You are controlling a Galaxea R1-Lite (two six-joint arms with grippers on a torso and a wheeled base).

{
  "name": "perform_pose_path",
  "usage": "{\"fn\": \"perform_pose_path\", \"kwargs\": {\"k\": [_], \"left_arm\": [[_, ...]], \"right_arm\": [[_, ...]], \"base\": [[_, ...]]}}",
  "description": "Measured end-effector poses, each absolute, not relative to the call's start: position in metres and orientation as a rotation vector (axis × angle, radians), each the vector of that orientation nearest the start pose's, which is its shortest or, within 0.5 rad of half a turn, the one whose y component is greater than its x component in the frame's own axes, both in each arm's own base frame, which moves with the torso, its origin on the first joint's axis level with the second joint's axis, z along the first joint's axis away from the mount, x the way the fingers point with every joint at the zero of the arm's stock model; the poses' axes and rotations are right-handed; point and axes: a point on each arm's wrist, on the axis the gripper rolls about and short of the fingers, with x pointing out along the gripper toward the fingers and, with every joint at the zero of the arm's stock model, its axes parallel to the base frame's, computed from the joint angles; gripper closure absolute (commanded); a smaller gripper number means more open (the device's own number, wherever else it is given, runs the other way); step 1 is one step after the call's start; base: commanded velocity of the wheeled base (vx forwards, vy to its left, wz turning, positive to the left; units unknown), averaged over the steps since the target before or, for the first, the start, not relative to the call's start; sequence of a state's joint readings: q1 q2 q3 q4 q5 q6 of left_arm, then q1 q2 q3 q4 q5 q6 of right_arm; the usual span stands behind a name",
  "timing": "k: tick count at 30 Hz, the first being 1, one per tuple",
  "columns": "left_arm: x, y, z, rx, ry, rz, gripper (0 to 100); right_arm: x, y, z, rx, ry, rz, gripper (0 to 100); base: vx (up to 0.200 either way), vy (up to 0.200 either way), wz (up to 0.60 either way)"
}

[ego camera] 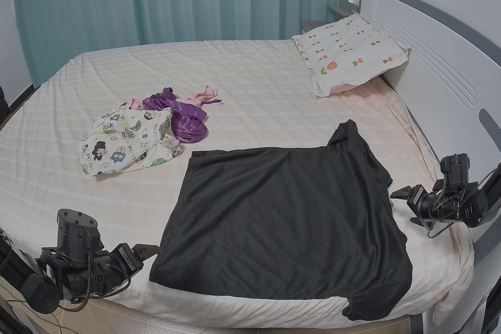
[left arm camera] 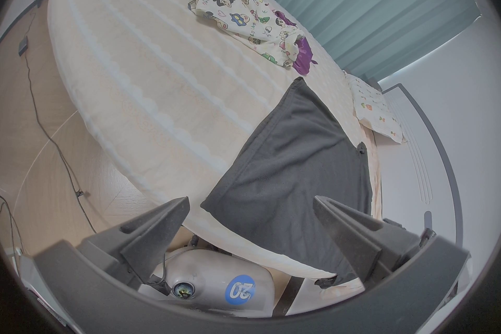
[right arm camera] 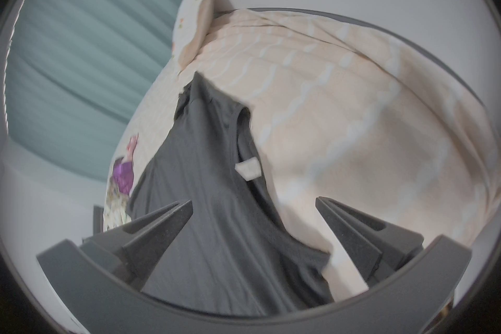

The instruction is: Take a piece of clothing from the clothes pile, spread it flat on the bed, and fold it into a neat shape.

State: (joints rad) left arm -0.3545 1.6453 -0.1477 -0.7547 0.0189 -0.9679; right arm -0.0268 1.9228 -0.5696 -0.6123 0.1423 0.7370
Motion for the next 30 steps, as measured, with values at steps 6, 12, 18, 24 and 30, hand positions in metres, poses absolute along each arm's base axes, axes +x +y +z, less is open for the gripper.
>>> {"fn": "perform_pose_path", "kwargs": {"k": [6,12,18,24,30], "left_arm": [[0.176,-0.064,0.059,-0.786,0.833,0.056,0],[0.177,-0.063,0.057,-0.787,0.841,0.064,0],[0.178,-0.062,0.056,-0.788,0.844,0.071,0],[0.178,-0.062,0.055,-0.787,0.848,0.075,0],[0.178,-0.062,0.055,-0.787,0.851,0.077,0]], "right_arm": [[0.324,-0.017,0.041,0.847,0.701,-0.217,0],[0.338,-0.017,0.021,0.838,0.711,-0.222,100],[0.339,-0.013,0.012,0.833,0.725,-0.223,100],[0.337,-0.014,0.013,0.823,0.696,-0.243,100],[0.332,-0.016,0.027,0.816,0.601,-0.233,100]], "base": [[0.000,0.000,0.00],[0.000,0.000,0.00],[0.000,0.000,0.00],[0.000,0.000,0.00],[0.000,0.000,0.00]]}}
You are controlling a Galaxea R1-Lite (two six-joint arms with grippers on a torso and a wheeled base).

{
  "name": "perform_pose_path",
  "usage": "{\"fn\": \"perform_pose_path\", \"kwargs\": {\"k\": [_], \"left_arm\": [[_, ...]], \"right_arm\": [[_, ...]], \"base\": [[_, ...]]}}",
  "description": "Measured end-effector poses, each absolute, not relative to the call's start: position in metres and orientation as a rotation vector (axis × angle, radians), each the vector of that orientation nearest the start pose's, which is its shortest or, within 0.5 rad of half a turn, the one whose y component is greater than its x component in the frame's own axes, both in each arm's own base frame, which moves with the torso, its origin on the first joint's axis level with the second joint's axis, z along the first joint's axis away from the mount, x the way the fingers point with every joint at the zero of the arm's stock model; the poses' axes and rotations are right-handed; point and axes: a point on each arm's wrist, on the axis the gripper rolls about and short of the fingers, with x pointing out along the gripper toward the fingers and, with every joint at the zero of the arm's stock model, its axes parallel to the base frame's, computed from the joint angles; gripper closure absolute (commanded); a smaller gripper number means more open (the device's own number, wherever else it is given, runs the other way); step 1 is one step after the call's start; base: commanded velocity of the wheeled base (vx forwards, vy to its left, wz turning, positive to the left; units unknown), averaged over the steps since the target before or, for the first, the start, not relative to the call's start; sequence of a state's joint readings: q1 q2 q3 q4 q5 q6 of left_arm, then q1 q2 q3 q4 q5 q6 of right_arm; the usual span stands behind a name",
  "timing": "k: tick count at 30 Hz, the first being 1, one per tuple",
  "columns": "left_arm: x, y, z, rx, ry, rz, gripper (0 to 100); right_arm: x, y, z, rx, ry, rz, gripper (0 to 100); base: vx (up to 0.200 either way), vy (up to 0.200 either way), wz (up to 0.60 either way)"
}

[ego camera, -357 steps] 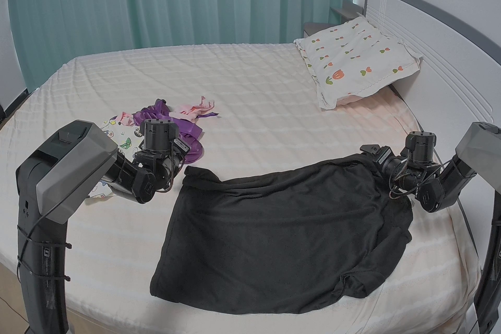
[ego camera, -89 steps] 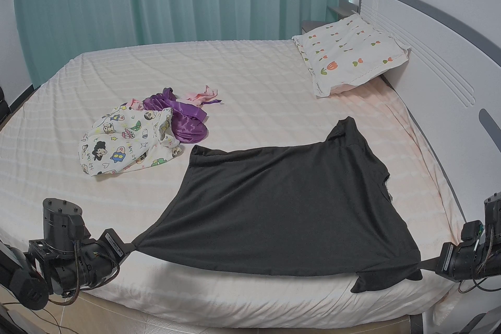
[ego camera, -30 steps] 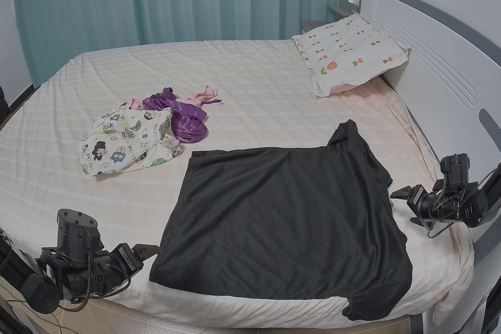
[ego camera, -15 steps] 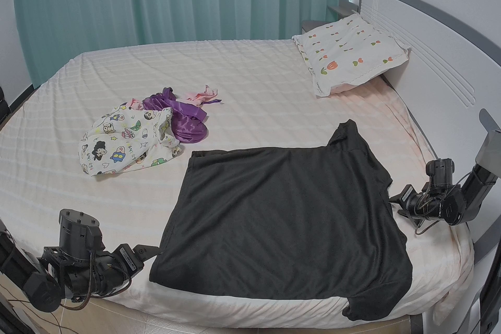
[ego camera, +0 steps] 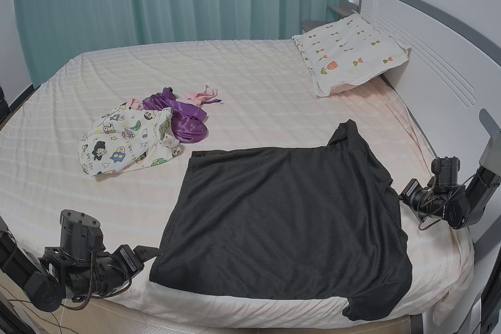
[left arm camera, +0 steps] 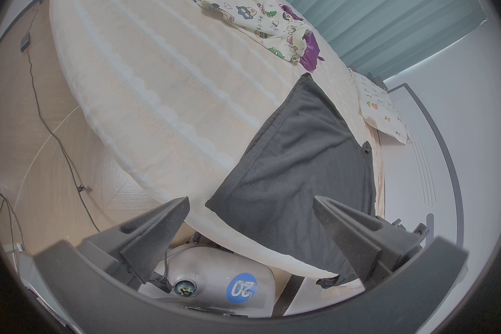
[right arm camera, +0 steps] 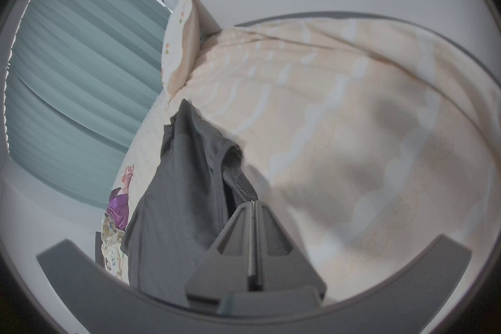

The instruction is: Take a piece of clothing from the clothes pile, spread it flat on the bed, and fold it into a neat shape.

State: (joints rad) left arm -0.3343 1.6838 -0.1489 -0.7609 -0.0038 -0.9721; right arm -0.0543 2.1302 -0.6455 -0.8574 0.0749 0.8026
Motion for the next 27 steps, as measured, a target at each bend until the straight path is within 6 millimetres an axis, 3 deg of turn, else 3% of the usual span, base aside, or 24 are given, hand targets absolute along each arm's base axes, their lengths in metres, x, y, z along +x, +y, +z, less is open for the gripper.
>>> {"fn": "perform_pose_path", "kwargs": {"k": [14,23,24,27], "left_arm": [[0.179,-0.062,0.052,-0.782,0.863,0.084,0],[0.179,-0.062,0.052,-0.782,0.863,0.084,0],[0.179,-0.062,0.052,-0.782,0.862,0.084,0],[0.180,-0.062,0.052,-0.783,0.860,0.083,0]], "right_arm": [[0.320,-0.037,0.050,0.696,0.494,-0.309,100],[0.317,-0.039,0.051,0.644,0.481,-0.320,100],[0.317,-0.040,0.051,0.643,0.479,-0.322,0],[0.316,-0.042,0.050,0.635,0.478,-0.326,0]], "base": [[0.000,0.000,0.00],[0.000,0.000,0.00],[0.000,0.000,0.00],[0.000,0.000,0.00]]}}
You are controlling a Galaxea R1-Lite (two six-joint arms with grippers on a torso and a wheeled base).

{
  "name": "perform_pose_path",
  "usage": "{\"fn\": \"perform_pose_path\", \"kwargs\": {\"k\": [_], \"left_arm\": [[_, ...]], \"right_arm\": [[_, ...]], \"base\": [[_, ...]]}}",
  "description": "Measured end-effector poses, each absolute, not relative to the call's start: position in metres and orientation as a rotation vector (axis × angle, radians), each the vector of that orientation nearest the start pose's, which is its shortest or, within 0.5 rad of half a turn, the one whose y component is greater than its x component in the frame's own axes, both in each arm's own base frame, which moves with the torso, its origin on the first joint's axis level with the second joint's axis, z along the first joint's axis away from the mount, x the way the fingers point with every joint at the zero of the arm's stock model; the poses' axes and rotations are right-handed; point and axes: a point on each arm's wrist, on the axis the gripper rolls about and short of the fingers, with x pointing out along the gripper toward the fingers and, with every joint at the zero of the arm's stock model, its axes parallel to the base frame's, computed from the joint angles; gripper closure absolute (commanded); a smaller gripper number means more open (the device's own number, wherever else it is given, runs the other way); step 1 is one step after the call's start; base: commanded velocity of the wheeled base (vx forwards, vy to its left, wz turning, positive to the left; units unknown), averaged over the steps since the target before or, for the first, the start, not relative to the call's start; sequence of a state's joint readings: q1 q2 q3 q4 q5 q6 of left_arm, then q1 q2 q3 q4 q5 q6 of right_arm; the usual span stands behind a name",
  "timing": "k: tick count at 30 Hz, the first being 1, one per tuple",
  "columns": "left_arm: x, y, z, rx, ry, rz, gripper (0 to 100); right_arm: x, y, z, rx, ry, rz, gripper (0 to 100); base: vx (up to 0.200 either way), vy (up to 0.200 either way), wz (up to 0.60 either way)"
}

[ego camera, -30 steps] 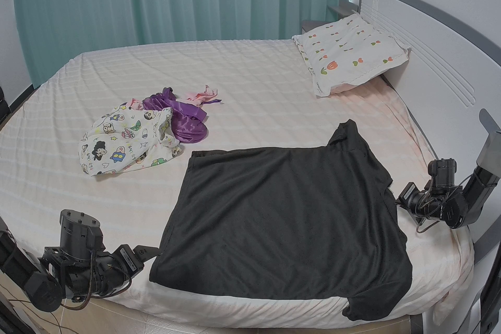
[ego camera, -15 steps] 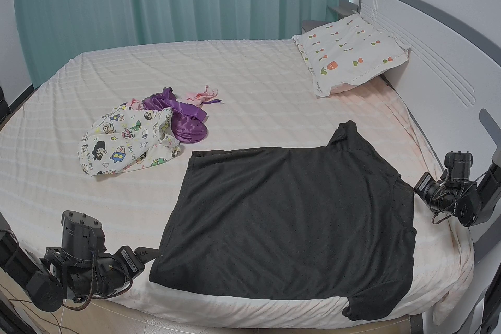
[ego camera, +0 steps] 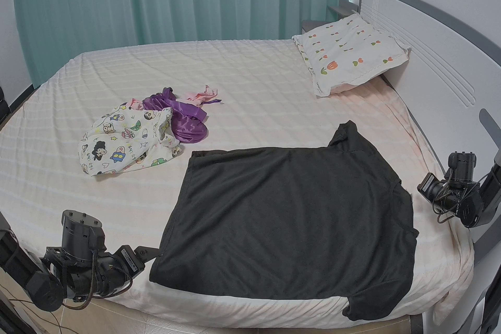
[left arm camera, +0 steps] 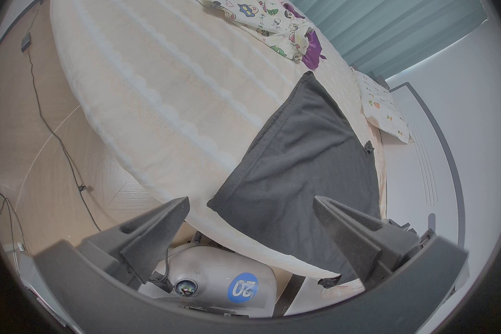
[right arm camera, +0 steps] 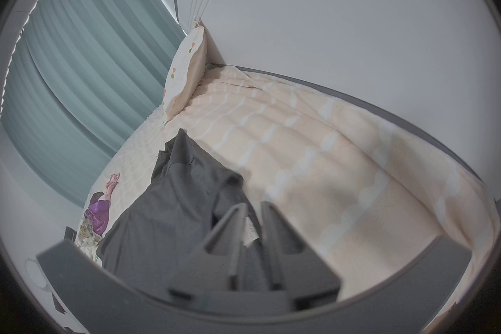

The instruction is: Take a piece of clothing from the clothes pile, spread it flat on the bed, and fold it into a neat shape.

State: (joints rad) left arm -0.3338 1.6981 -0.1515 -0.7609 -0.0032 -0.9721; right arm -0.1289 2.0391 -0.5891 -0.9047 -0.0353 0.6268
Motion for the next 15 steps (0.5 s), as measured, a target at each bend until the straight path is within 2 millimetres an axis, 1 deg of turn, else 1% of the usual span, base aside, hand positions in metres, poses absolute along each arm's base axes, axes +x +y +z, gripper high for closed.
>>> {"fn": "perform_pose_path", "kwargs": {"k": [5,10,12,15], "left_arm": [[0.181,-0.062,0.053,-0.786,0.854,0.084,0],[0.183,-0.062,0.054,-0.800,0.837,0.081,0],[0.184,-0.062,0.055,-0.812,0.825,0.082,0],[0.186,-0.062,0.057,-0.839,0.798,0.082,0]], "right_arm": [[0.316,-0.043,0.046,0.633,0.481,-0.328,0],[0.316,-0.040,0.049,0.638,0.468,-0.317,0],[0.314,-0.037,0.050,0.642,0.469,-0.308,0],[0.310,-0.026,0.052,0.644,0.482,-0.280,0]], "base": [[0.000,0.000,0.00],[0.000,0.000,0.00],[0.000,0.000,0.00],[0.000,0.000,0.00]]}}
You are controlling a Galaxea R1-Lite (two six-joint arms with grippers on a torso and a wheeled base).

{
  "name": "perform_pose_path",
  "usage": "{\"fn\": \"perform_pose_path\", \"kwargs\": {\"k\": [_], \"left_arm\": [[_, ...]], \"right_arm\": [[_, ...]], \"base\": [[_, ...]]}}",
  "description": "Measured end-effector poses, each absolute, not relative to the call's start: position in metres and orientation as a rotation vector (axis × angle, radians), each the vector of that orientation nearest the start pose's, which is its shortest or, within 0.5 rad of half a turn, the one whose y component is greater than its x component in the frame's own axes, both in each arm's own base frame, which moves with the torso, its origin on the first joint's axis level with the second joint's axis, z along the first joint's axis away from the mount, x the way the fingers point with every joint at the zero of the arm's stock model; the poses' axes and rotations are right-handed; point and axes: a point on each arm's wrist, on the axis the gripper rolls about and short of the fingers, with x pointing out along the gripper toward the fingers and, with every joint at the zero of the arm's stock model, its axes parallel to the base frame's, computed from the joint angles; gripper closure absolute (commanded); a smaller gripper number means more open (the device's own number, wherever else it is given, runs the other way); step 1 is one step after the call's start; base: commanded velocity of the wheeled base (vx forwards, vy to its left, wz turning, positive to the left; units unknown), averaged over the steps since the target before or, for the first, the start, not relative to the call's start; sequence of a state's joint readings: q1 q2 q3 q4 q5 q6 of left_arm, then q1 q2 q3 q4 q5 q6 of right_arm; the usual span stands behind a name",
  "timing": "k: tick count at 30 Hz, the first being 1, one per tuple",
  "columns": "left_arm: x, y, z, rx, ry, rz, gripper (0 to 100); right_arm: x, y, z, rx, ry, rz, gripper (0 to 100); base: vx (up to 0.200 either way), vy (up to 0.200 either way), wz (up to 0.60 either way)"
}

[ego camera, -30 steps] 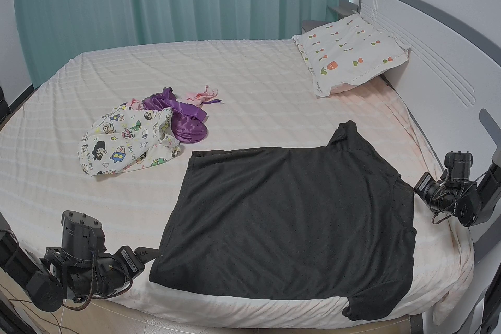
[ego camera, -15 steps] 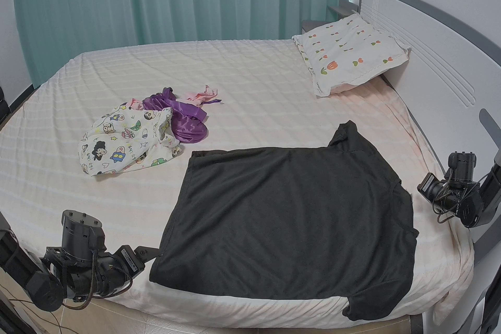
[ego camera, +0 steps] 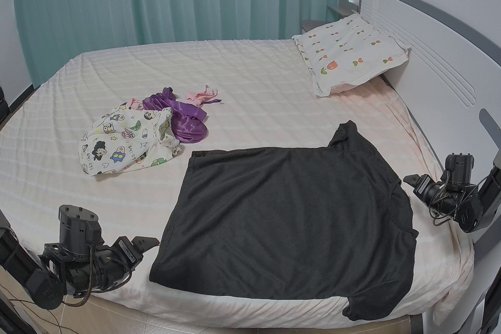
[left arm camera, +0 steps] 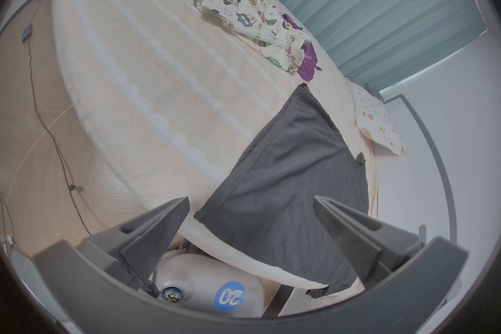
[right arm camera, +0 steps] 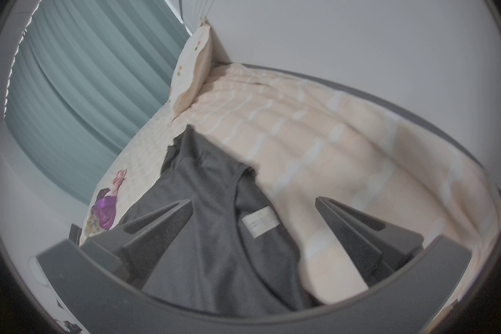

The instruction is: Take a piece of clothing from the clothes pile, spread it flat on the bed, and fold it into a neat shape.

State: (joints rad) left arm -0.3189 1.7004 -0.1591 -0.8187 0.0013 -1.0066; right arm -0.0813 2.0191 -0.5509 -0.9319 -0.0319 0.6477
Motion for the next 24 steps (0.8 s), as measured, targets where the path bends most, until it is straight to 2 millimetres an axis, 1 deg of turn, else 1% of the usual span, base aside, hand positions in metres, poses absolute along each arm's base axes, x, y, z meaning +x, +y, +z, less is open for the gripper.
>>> {"fn": "perform_pose_path", "kwargs": {"k": [3,15,21,24], "left_arm": [[0.188,-0.060,0.059,-0.866,0.780,0.085,0],[0.191,-0.060,0.061,-0.906,0.749,0.079,0],[0.191,-0.059,0.061,-0.906,0.748,0.081,0],[0.191,-0.059,0.061,-0.906,0.747,0.080,0]], "right_arm": [[0.305,-0.016,0.054,0.645,0.493,-0.253,0],[0.296,0.001,0.068,0.667,0.472,-0.198,0],[0.295,0.004,0.073,0.667,0.450,-0.186,0],[0.294,0.004,0.076,0.672,0.430,-0.184,0]], "base": [[0.000,0.000,0.00],[0.000,0.200,0.00],[0.000,0.200,0.00],[0.000,0.000,0.00]]}}
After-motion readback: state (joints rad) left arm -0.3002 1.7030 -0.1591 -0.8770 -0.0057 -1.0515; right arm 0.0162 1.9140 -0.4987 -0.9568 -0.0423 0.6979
